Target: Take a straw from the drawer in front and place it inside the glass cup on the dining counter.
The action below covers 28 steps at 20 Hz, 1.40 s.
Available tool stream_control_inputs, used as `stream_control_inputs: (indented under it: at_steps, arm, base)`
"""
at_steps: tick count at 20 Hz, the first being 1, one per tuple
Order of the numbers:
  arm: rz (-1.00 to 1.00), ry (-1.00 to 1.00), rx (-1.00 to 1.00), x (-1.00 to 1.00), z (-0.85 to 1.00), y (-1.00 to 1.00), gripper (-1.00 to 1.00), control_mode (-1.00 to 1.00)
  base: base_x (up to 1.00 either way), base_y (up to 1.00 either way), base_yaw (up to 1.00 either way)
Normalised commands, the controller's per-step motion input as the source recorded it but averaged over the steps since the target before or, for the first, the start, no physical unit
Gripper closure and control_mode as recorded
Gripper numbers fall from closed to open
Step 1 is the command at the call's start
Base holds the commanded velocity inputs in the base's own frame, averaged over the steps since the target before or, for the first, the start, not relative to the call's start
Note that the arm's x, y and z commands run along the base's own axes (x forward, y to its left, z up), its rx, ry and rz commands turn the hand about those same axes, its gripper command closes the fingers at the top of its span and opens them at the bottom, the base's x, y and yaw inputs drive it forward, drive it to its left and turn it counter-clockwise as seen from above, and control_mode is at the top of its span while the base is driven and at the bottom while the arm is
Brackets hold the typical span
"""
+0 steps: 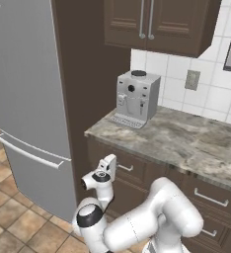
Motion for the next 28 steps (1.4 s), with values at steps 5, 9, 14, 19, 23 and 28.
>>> stream_control_inputs:
  at_steps: [5, 9, 14, 19, 23, 28]
  arm:
    - [0.0, 0.0, 0.0, -0.56, -0.1, 0.52, 1.0, -1.0]
    - [0.0, 0.0, 0.0, -0.61, -0.12, 0.58, 1.0, -1.0]
    - [0.0, 0.04, 0.0, -0.58, -0.15, 0.63, 1.0, -1.0]
    - [0.0, 0.07, 0.0, -0.58, -0.17, 0.69, 1.0, -1.0]
    - [0.0, 0.08, 0.0, -0.58, -0.17, 0.75, 1.0, -1.0]
    - [0.0, 0.08, 0.0, -0.6, -0.16, 0.81, 1.0, -1.0]
  base:
    - [0.0, 0.0, 0.0]
    - [0.0, 0.0, 0.0]
    - [0.0, 0.0, 0.0]
    - [0.0, 0.0, 0.0]
    - [0.0, 0.0, 0.0]
    - [0.0, 0.0, 0.0]
